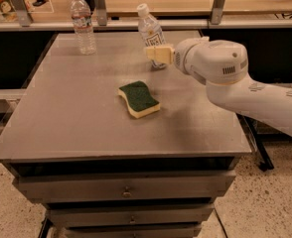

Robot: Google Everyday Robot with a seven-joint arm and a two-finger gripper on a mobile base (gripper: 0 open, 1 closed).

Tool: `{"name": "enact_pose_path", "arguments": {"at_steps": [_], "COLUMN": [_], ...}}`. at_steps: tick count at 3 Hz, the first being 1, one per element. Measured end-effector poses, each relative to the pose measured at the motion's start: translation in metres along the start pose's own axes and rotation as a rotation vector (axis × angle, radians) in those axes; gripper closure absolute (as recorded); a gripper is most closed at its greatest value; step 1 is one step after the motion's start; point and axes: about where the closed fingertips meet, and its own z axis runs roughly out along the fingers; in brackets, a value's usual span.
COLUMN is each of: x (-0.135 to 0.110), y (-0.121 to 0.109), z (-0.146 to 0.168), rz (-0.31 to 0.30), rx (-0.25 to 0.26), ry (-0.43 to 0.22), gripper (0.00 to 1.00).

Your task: Place blue plastic bottle upright

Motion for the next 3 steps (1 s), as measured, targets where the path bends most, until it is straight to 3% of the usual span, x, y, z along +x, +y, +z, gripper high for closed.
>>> {"name": "enact_pose_path", "arguments": {"at_steps": [1, 2, 3], "x": [-0.004, 0.006, 0.006], "y": [0.003, 0.025, 0.018], "z": [-0.007, -0.014, -0.003], "rz": [0.008, -0.021, -0.051], "rx": [-0.065, -0.205, -0.264], "ry": [-0.029, -0.051, -0.087], "gripper": [0.0, 0.0, 0.0]}}
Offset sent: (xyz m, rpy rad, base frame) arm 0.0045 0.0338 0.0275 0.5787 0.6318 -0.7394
